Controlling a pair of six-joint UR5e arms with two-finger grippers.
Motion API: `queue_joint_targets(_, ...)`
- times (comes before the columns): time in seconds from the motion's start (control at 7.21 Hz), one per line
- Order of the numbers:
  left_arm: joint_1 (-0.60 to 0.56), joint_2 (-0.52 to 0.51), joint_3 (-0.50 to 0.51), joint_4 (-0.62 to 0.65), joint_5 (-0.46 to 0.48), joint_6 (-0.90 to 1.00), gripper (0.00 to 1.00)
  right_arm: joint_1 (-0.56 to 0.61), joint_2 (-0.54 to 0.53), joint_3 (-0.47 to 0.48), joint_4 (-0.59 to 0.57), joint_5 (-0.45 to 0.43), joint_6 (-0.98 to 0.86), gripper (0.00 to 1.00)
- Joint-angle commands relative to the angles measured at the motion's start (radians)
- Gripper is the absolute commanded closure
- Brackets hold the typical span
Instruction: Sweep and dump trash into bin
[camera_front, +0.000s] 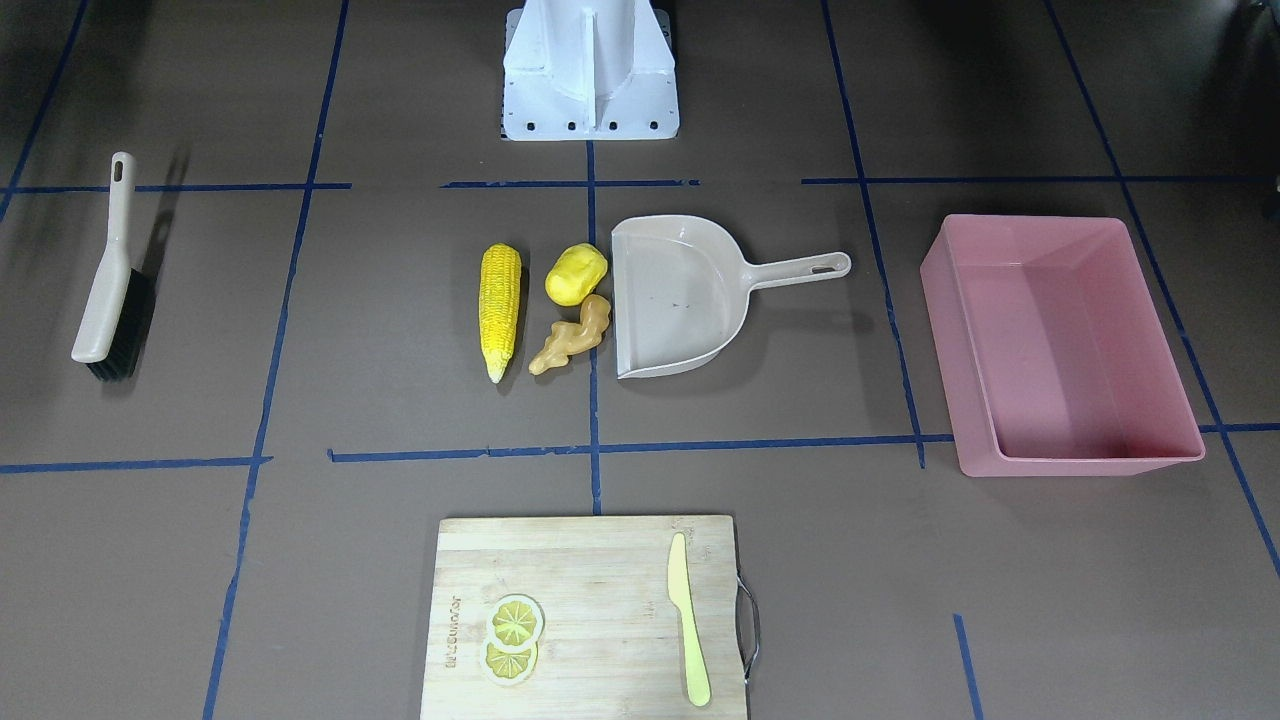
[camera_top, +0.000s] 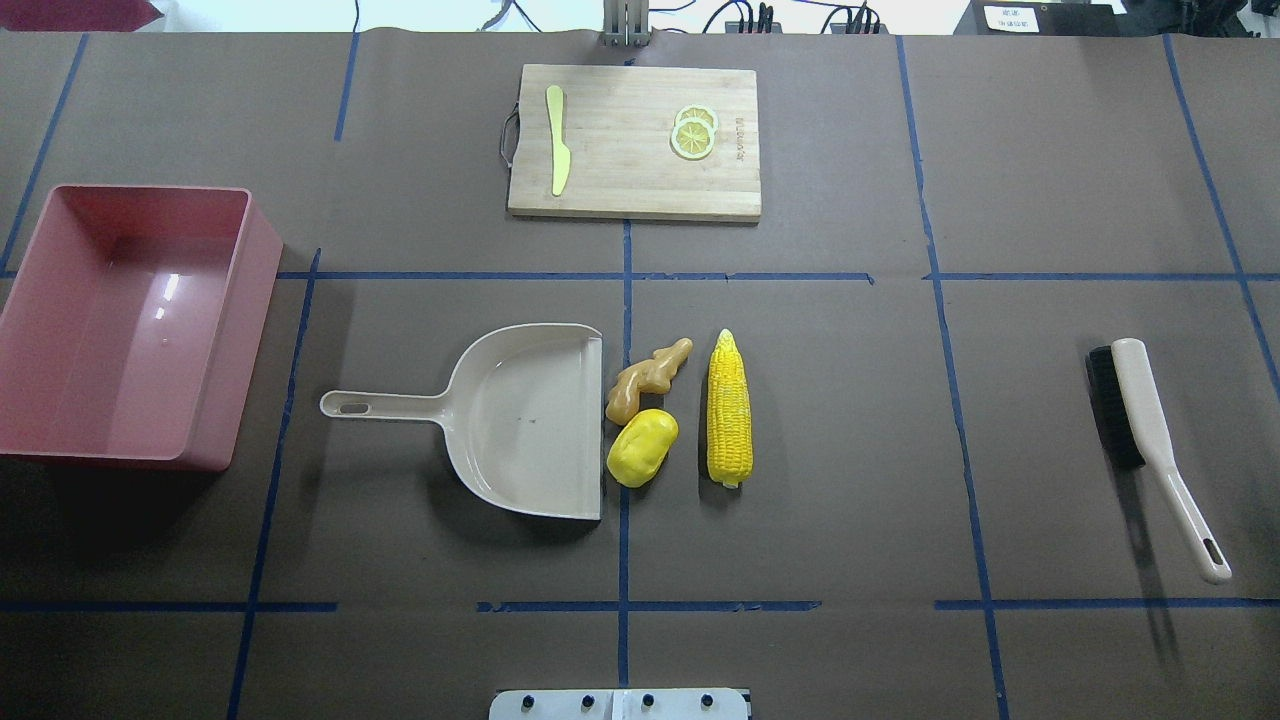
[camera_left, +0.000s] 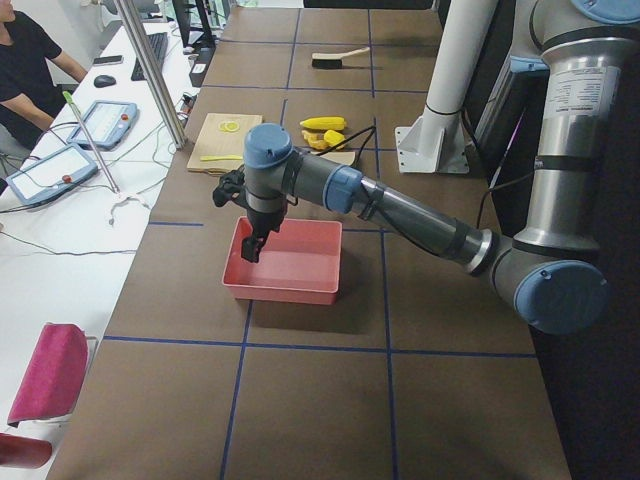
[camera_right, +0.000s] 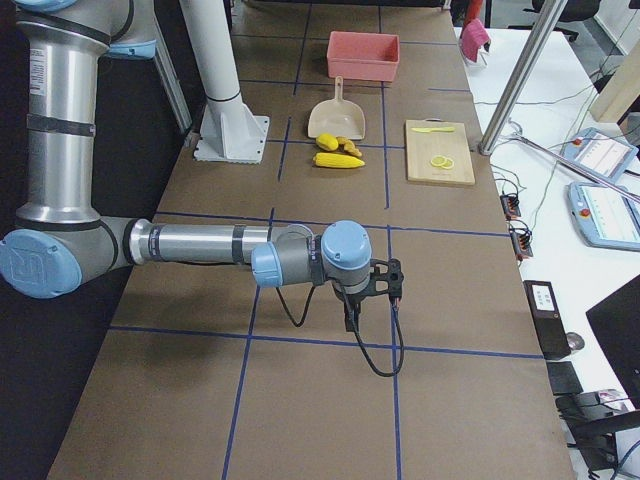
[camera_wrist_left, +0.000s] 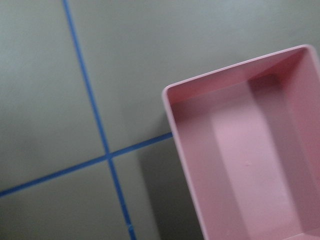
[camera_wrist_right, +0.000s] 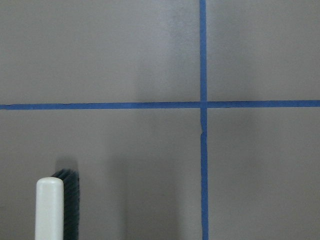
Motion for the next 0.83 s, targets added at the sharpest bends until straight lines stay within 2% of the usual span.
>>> queue_joint_targets(0.0, 0.145, -0.039, -0.105, 0.0, 0.01, 0.005, 0.0, -0.04, 0.017, 0.018, -0.009, 0.054, 0.106, 0.0)
queue_joint_targets(0.14, 0.203, -0.078, -0.143, 0.008, 0.014, -0.002, 0.0, -0.075, 0.016, 0.05, 0.002, 0.086, 0.245, 0.0)
queue_joint_targets(0.42, 0.242, -0.106, -0.145, 0.006, 0.016, -0.002, 0.0, -0.191, -0.042, 0.148, 0.005, 0.036, 0.264, 0.01)
queue_joint_targets(0.69, 0.302, -0.117, -0.143, 0.005, 0.008, -0.001, 0.0, -0.253, -0.042, 0.228, 0.005, 0.013, 0.403, 0.0)
